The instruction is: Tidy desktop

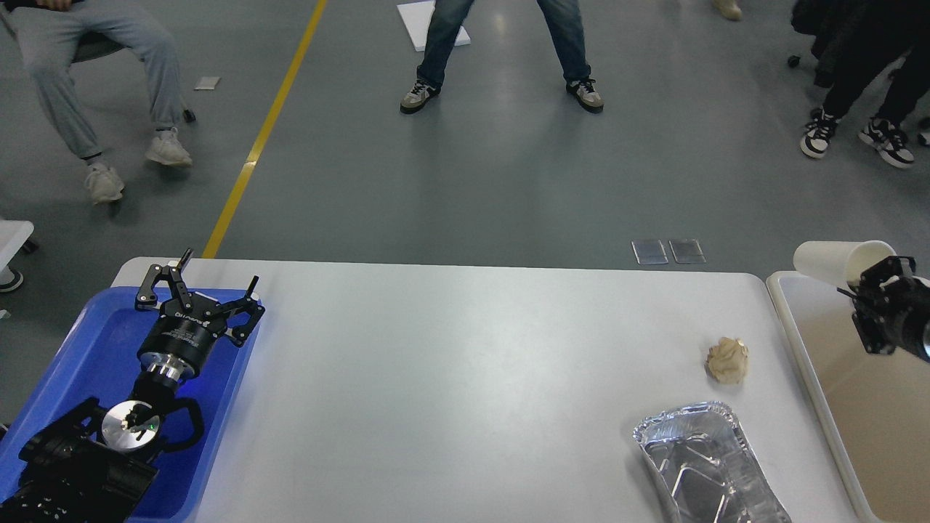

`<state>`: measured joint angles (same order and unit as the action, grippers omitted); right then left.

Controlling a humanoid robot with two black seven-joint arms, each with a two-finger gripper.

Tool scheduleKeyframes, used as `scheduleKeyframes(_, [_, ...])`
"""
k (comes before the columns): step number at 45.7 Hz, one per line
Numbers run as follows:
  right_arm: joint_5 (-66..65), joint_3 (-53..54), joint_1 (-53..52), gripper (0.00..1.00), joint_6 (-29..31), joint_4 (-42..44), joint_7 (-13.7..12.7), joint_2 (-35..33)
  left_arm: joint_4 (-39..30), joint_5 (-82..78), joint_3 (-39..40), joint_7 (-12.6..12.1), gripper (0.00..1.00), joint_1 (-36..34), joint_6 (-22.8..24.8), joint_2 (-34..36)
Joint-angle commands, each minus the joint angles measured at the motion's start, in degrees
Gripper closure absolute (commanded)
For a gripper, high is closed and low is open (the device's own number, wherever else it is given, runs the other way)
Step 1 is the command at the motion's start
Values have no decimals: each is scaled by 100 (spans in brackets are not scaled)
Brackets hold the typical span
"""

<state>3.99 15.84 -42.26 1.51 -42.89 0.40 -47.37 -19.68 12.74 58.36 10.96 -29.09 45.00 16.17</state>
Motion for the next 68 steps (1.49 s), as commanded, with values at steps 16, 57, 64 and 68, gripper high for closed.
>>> scheduleKeyframes(16, [40, 472, 640, 100, -679, 2882, -14, 1669, 0, -8, 0, -6, 0, -9, 0, 0])
scheduleKeyframes(57, [31, 595, 1159, 100, -696, 3551, -14, 1898, 0, -8, -9, -15, 0, -9, 0, 0])
scheduleKeyframes(64, [-56, 569, 1194, 14, -924, 3603, -14, 1845, 0, -8, 0, -15, 0, -9, 0, 0])
scheduleKeyframes(68, [-65, 560, 1194, 0, -1065, 3577, -14, 1836, 0, -8, -9, -15, 0, -9, 0, 0])
